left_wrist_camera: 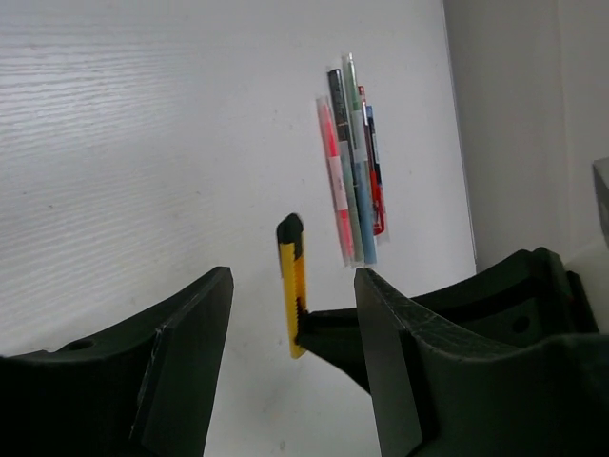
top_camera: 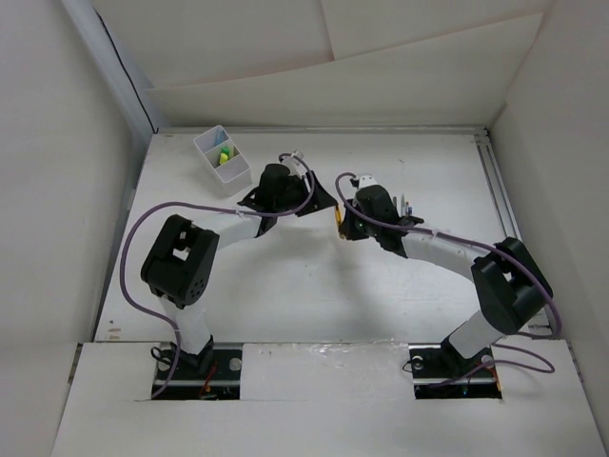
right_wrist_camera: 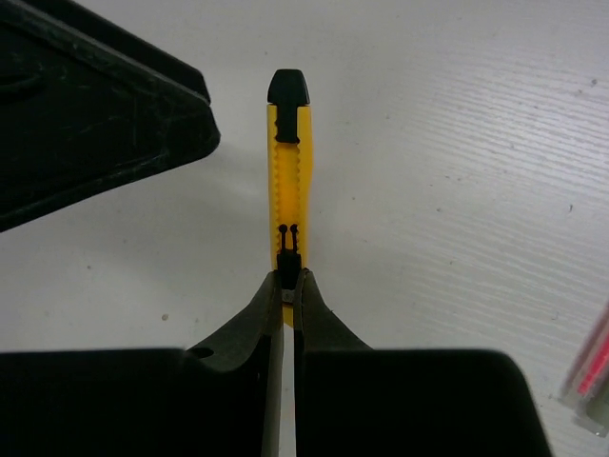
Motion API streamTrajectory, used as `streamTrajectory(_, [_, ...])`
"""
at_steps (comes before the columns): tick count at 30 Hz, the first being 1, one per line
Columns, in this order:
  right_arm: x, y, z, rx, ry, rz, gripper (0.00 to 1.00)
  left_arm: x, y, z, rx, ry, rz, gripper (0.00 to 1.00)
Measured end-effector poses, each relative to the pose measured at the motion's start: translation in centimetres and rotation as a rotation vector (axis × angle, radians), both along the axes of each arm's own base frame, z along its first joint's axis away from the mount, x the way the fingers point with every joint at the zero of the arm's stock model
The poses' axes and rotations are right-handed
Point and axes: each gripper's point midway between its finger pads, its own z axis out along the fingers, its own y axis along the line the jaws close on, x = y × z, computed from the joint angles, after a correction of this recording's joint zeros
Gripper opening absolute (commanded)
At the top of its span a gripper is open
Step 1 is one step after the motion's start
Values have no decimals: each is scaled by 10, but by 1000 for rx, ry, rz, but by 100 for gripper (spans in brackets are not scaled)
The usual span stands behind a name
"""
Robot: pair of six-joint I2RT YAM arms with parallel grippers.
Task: Sort the stationery into containers
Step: Pick up the pen from the center of the board.
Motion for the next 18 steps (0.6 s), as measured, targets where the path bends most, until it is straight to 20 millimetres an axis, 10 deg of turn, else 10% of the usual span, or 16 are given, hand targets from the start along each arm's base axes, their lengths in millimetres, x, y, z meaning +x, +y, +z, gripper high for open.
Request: streamTrajectory(18, [-15, 19, 0, 50, 20, 108, 0, 4, -19, -20, 19, 24, -47, 9])
